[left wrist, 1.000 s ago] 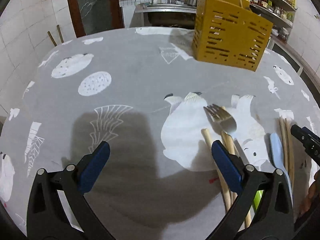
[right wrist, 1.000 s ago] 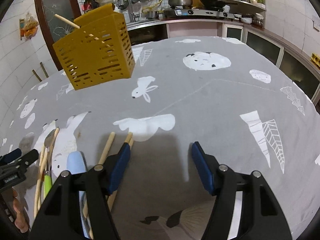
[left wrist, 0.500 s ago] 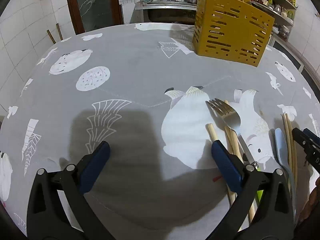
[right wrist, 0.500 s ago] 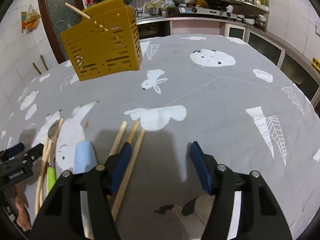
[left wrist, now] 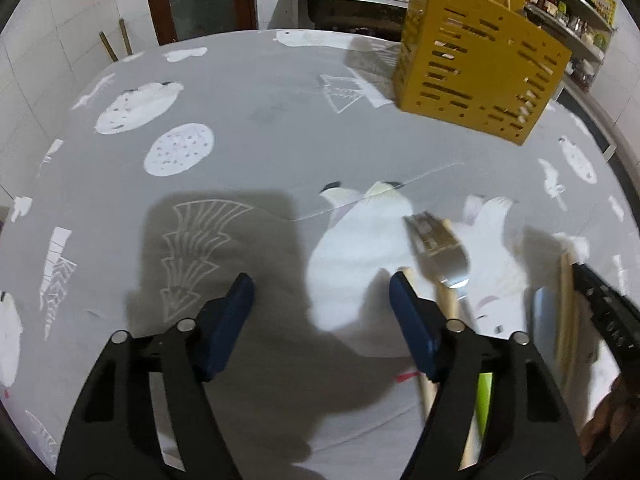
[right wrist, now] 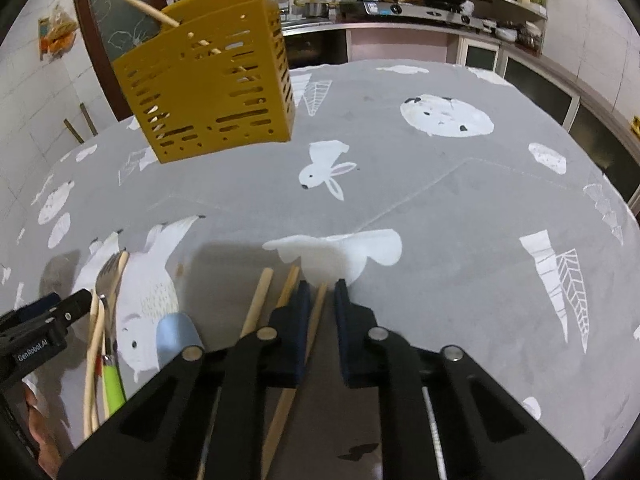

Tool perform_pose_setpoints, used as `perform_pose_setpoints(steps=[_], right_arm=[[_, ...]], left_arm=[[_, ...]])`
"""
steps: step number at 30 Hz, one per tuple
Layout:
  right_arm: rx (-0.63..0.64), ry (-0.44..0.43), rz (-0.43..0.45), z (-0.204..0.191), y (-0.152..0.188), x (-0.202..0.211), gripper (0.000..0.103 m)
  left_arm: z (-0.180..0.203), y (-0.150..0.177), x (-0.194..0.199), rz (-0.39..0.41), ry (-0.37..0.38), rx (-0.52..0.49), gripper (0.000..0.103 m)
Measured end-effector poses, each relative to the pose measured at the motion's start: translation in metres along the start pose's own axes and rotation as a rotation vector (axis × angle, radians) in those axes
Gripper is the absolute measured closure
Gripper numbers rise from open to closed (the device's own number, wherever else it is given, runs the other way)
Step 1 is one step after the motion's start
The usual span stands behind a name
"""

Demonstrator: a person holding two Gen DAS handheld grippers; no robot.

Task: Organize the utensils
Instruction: 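Bring both open tools back down to the remaining utensils on the table, then grasp a wooden chopstick with the right tool while the left tool grasps another chopstick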

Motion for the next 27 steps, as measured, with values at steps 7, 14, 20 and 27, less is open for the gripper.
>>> perform_pose_setpoints(steps=[7,14,20,27], right_arm=[[-0.020,-0.040,-0.020,0.008,-0.001,-0.002,0.090],[0.000,-0.027,-0.012,0.008,0.000,0.000,0.090],[-0.001,-0.030,-0.010,0.009,0.000,0.000,0.090],[0.004,-0.011,0.001,0.007,0.002,0.000,0.090]], left_arm=[[-0.004,-0.005,0.010,0.009,0.081,0.041,0.038],[0.015,0.003,0.007,-0.003,0.078,-0.010,0.037],[0.015,0.004,-0.003,-0.039,0.057,-0.005,0.043],[0.023,0.005,-0.006,-0.043,0.016,-0.037,0.073]])
Point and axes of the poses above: each gripper's, at about its wrist camera, not at the fingertips, and x roughly against the way its jaws point, z to its right, y to its underside, the point moved 1 cm from there along -x, roughly the way its jaws point, and after that the axes turned 10 degrees about y, right-handed, at the moved point
